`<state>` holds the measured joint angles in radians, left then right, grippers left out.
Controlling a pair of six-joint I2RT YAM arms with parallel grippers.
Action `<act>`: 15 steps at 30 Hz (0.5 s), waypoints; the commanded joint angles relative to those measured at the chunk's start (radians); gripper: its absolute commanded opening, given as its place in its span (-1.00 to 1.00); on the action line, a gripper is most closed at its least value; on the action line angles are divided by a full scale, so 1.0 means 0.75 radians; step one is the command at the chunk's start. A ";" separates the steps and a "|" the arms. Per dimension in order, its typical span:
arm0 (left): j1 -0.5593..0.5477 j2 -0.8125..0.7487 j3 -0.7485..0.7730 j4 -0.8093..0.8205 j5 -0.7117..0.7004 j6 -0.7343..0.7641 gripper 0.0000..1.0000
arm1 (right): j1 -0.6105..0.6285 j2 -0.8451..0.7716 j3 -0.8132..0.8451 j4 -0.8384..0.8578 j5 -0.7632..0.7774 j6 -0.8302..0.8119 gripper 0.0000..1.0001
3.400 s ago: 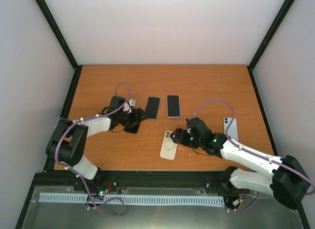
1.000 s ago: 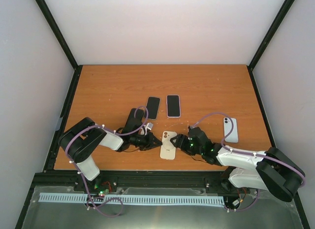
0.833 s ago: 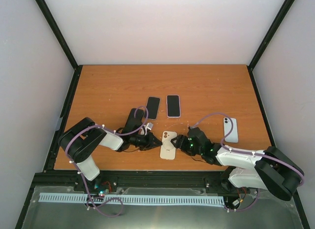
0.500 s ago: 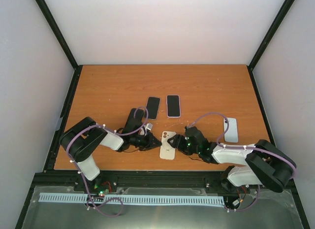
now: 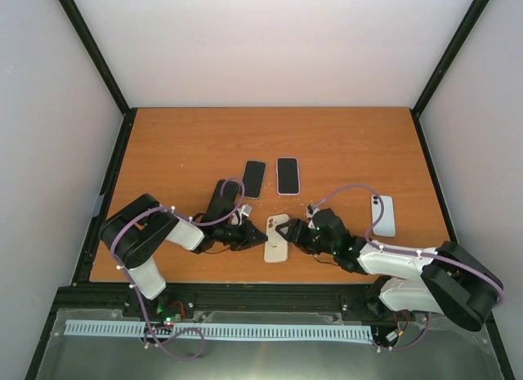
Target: Put the phone into the phone case
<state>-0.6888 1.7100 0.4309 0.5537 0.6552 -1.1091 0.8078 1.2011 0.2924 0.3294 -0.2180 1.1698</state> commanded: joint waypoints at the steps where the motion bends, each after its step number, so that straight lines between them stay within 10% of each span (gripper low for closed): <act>1: -0.022 0.004 -0.008 0.102 0.024 -0.036 -0.78 | 0.050 0.015 0.013 0.251 -0.130 0.079 0.31; 15: 0.004 -0.146 -0.077 -0.140 -0.125 -0.060 -0.53 | 0.107 0.245 0.106 0.406 -0.162 0.100 0.30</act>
<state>-0.6971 1.6791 0.4061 0.5560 0.6331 -1.1469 0.8783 1.3754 0.3416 0.6331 -0.3515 1.2694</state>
